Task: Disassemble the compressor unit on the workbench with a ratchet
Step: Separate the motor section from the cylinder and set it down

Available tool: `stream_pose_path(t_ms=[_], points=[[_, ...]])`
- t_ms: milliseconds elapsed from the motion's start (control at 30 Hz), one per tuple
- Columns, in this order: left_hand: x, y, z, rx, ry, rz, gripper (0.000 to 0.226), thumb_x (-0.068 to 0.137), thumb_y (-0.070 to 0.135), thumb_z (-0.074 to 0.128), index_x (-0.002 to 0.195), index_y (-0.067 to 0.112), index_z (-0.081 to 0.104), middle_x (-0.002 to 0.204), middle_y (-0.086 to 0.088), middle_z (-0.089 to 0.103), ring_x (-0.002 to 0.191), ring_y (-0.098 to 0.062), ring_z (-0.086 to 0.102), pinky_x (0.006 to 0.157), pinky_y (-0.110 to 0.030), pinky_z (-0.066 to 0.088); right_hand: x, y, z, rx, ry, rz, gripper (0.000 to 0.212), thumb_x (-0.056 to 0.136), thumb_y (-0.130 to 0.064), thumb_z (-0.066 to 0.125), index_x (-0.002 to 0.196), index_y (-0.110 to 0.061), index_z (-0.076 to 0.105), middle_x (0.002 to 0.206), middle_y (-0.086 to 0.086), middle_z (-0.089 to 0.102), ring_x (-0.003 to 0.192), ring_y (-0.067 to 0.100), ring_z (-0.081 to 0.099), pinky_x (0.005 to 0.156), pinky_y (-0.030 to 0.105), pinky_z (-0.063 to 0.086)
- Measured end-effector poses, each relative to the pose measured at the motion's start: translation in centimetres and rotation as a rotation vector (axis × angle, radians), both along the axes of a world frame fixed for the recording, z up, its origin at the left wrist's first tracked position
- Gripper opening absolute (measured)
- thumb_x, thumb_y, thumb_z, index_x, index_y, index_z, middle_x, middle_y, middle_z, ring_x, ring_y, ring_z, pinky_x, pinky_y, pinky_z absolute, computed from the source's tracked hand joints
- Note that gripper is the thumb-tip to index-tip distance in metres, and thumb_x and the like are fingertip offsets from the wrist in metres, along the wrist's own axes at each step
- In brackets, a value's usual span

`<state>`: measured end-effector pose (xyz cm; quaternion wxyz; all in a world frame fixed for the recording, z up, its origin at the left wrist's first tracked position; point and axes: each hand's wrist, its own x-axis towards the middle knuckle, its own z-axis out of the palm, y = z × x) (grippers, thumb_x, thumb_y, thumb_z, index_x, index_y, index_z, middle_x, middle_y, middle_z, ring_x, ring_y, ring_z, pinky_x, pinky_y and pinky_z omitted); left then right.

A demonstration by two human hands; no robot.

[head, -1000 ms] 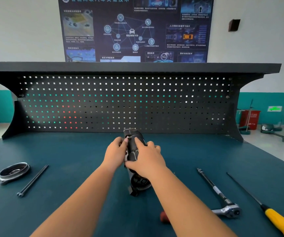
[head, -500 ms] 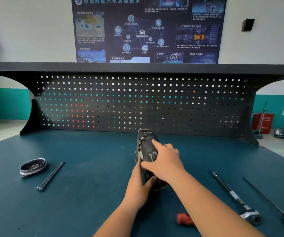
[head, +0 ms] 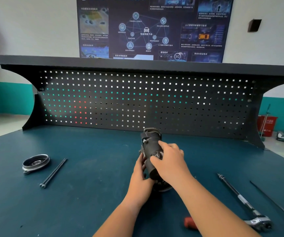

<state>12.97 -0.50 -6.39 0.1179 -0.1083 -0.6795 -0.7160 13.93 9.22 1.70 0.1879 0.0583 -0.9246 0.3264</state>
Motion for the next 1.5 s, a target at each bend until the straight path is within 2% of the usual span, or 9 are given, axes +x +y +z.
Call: stream_pose_path(t_ms=[133,233,333,433,700,900,1133,1300,1500], points=[[-0.1,-0.1,0.6,0.212,-0.045,0.054,0.060,0.087,-0.013,0.037,0.126,0.033,0.041,0.125,0.011,0.052,0.114,-0.002,0.051,0.095,-0.028,0.044,0.0,0.3,-0.2,-0.028,0.017,0.007,0.058,0.089,-0.026,0.051,0.145,-0.019,0.034,0.138,0.004,0.038,0.128,0.024,0.027,0.100,0.032,0.031],[0.3,-0.6,1.5,0.463,-0.091,0.086,0.038,0.097,0.005,0.037,0.121,0.034,0.046,0.125,0.004,0.053,0.114,-0.008,0.054,0.099,-0.029,0.040,0.5,-0.1,-0.6,-0.018,0.043,0.033,0.058,0.089,-0.026,0.051,0.144,-0.019,0.035,0.138,0.001,0.038,0.129,0.021,0.024,0.101,0.030,0.031],[0.6,-1.6,2.3,0.544,-0.056,0.129,0.023,0.096,0.022,0.049,0.113,0.038,0.053,0.111,0.008,0.060,0.097,-0.001,0.065,0.078,-0.024,0.052,1.3,-0.7,-1.0,0.004,0.076,0.061,0.056,0.088,-0.025,0.052,0.142,-0.021,0.039,0.137,-0.001,0.039,0.129,0.018,0.024,0.100,0.027,0.031],[0.8,-3.4,2.9,0.425,-0.030,0.269,0.020,0.088,0.027,0.064,0.103,0.028,0.052,0.104,0.003,0.058,0.089,-0.006,0.065,0.064,-0.022,0.055,2.3,-1.8,-1.6,0.010,0.069,0.096,0.051,0.086,-0.023,0.055,0.136,-0.025,0.047,0.135,-0.002,0.042,0.127,0.020,0.027,0.104,0.029,0.030],[1.6,-10.5,2.0,-0.135,-0.158,0.429,0.023,0.084,0.017,0.068,0.074,0.011,0.048,0.074,-0.009,0.057,0.074,-0.028,0.057,0.080,-0.047,0.053,4.1,-7.9,-4.5,0.037,-0.003,0.159,0.043,0.083,-0.021,0.056,0.125,-0.026,0.056,0.129,-0.002,0.047,0.122,0.020,0.037,0.103,0.026,0.031],[1.6,-15.5,1.3,-0.419,-0.135,0.489,0.019,0.078,0.015,0.065,0.068,0.020,0.050,0.064,0.001,0.059,0.064,-0.018,0.058,0.051,-0.013,0.041,3.8,-13.1,-6.1,-0.010,-0.052,0.159,0.038,0.086,-0.021,0.054,0.124,-0.027,0.055,0.132,-0.006,0.040,0.121,0.020,0.033,0.103,0.030,0.033],[2.2,-22.1,1.0,-0.452,-0.160,0.584,0.017,0.071,0.013,0.067,0.065,0.018,0.052,0.059,0.002,0.058,0.059,-0.014,0.055,0.052,-0.018,0.037,2.9,-20.5,-6.4,0.024,-0.051,0.183,0.038,0.089,-0.027,0.054,0.127,-0.027,0.051,0.135,-0.002,0.032,0.120,0.023,0.032,0.098,0.031,0.036],[2.6,-24.8,0.9,-0.331,-0.135,0.586,0.016,0.070,0.009,0.066,0.064,0.014,0.052,0.056,0.002,0.060,0.061,-0.023,0.061,0.060,-0.031,0.049,1.2,-22.7,-5.7,0.028,-0.197,0.145,0.049,0.093,-0.038,0.052,0.138,-0.025,0.039,0.136,0.006,0.032,0.123,0.029,0.031,0.096,0.036,0.039],[1.1,-29.4,0.9,-0.095,-0.108,0.554,0.030,0.079,0.000,0.069,0.100,0.016,0.056,0.083,-0.003,0.069,0.080,-0.018,0.065,0.080,-0.033,0.051,1.4,-23.1,-8.1,0.158,-0.156,0.091,0.081,0.082,-0.064,0.051,0.148,-0.034,0.015,0.142,0.002,0.026,0.125,0.029,0.031,0.096,0.039,0.040]])
